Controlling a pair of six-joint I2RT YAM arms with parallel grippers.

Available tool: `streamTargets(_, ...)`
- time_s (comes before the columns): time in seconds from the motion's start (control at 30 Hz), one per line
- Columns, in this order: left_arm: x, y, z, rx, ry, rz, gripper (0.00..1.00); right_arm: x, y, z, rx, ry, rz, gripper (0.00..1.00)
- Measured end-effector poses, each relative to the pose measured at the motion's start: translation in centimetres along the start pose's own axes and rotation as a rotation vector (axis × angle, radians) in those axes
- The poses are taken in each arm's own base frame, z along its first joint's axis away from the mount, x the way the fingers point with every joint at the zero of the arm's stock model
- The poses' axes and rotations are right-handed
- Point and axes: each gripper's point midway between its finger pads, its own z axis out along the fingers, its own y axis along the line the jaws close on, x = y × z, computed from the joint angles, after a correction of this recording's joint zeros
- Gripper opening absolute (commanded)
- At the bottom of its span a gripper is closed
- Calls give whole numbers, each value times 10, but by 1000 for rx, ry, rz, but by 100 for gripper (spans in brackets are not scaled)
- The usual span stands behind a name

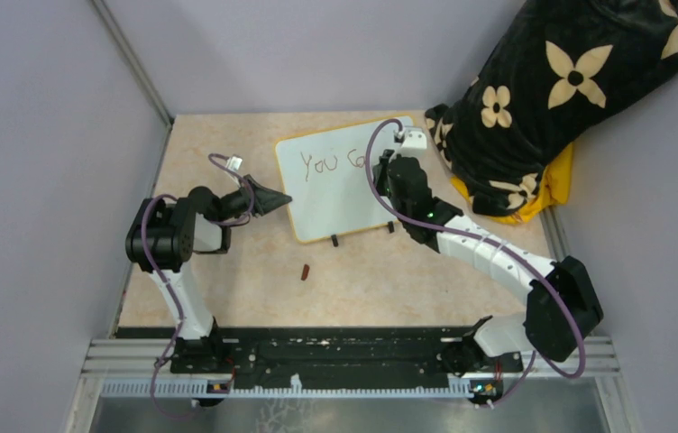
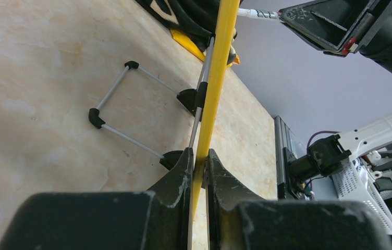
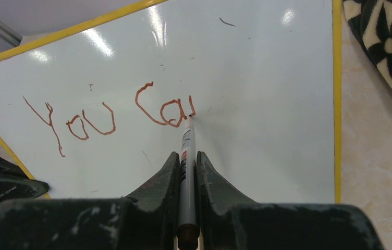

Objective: Write a sentence on the whiteboard

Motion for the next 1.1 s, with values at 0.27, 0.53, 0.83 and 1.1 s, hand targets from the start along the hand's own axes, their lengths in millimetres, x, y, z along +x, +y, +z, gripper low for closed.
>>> streamTargets(0.27,0,0,0,0,0,0,0,-6,0,2,6,-6,3,0)
streamTargets(0.53,0,0,0,0,0,0,0,-14,-3,5,17,-17,9,0)
streamTargets(0.83,0,0,0,0,0,0,0,-16,-6,7,25,-21,13,0)
streamTargets(1.1,0,0,1,1,1,-1,0,-19,-14,10,44,-27,19,0)
